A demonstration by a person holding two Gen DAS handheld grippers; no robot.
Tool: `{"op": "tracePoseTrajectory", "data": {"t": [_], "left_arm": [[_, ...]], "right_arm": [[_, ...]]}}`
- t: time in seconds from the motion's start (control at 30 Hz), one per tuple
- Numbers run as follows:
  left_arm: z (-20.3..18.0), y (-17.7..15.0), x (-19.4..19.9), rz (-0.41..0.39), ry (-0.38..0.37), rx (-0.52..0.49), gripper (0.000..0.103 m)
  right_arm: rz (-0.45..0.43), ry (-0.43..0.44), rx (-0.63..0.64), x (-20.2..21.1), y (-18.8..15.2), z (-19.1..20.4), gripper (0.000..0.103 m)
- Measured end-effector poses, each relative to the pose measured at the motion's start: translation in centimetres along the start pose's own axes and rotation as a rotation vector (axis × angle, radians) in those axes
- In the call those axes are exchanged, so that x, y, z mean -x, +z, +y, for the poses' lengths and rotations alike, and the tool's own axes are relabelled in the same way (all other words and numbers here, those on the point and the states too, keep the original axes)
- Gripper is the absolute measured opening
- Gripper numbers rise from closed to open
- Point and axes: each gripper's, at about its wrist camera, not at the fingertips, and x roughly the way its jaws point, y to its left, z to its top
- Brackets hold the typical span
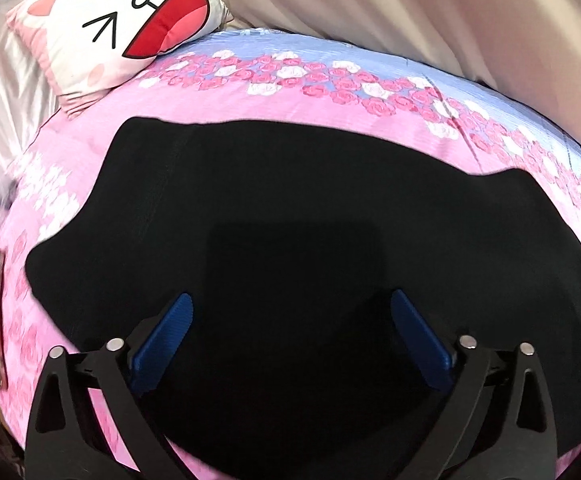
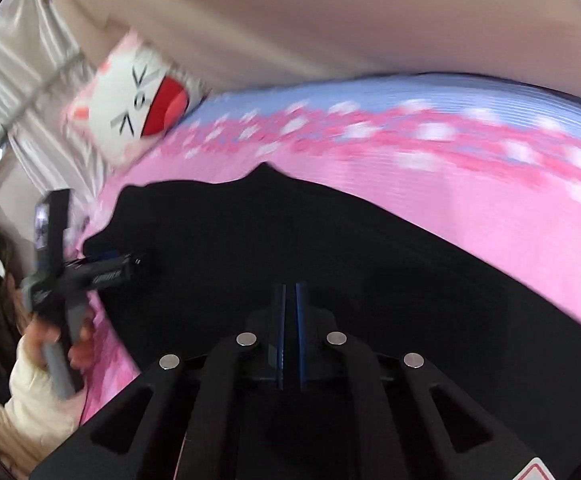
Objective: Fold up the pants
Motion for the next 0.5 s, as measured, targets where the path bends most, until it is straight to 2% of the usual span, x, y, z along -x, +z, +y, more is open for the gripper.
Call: {"op": "tracePoseTrajectory", "data": {"t": [0.13,0.23,0.3,0.4,0.47,0.5], "left_arm": [[0.2,1.4,-1.1,-0.013,-0.004,-0.019,0.098],[-0.1,2.2,-1.8,-0.040,0.005,-0.043,0.098],[-0.3,2.5,-2.0,-0.055,0.014,-0.050,0.098],[0.0,2.7,-1.8,-0.057,0.000,-0.036,0.098],[0.7,2.3,-0.7,-0.066,-0.008,-0.014,0.098],[1.3,1.7,0.8,-0.095,-0.018,-0.004,0.098]], "right_arm": [[0.040,-0.090,0.051,-5.9,4.3,0.4,0.000],[0.027,-0.057,0.015,-6.8,6.1,-0.9,0.000],[0.013,-0.065,0.018,-6.8,6.2,-0.8,0.000],[-0.024,-0.051,-0.023,-4.8,5.2,-0.3,0.002],[-0.080,-0.038,-0.007,-2.0,3.6,0.1,0.002],[-0.114,-0.056,0.009,0.4,1.9,0.1,0.002]]}}
